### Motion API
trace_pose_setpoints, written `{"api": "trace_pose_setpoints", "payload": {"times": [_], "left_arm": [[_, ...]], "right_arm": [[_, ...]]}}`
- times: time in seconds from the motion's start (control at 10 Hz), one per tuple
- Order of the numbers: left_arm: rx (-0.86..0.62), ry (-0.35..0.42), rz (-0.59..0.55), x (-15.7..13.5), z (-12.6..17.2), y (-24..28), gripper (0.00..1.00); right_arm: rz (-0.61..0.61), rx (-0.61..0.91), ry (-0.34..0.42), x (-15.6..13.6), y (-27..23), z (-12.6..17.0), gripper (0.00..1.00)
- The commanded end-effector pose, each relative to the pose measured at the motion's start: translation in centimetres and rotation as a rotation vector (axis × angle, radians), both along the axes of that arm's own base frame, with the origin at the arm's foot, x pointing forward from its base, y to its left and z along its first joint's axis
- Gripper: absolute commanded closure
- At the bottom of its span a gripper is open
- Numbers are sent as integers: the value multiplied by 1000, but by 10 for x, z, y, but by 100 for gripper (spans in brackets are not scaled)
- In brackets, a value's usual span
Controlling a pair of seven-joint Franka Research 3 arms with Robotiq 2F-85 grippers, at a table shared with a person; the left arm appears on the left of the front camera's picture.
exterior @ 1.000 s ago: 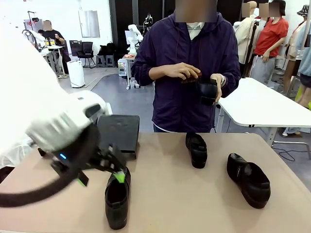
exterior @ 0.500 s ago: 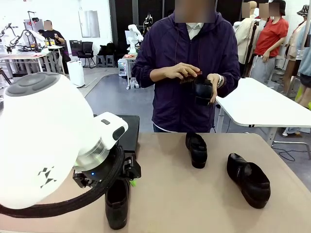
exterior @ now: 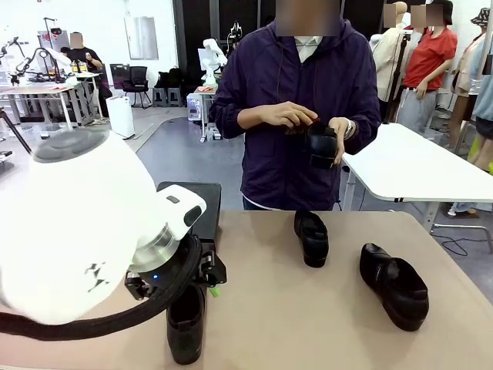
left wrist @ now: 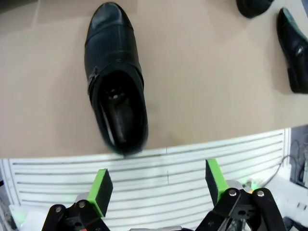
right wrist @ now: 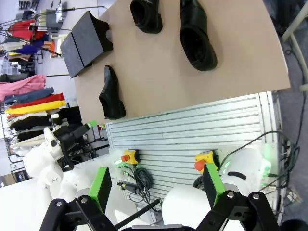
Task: Organize the shoes by placing them on the stand.
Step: Place the Shoe from the middle of the table onto the Shoes Stand.
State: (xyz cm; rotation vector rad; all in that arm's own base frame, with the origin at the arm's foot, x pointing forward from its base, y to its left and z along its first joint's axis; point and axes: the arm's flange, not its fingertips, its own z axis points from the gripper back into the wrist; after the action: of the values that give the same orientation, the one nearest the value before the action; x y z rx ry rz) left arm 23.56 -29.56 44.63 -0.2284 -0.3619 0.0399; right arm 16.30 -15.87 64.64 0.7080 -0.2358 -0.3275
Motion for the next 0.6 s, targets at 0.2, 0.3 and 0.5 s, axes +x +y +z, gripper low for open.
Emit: {"api": "trace_pose_setpoints", "payload": {"times": [0.2, 0.3, 0.5], "left_arm": [[-16, -61, -13, 55, -54, -7, 0], [-10, -51, -21, 63, -65, -12, 0], [-11, -9, -36, 71, -79, -16, 0]], "right_arm": [[11, 14, -19, 0, 1, 1, 0], [11, 14, -19, 0, 1, 1, 0], [11, 14, -19, 0, 1, 1, 0]]}}
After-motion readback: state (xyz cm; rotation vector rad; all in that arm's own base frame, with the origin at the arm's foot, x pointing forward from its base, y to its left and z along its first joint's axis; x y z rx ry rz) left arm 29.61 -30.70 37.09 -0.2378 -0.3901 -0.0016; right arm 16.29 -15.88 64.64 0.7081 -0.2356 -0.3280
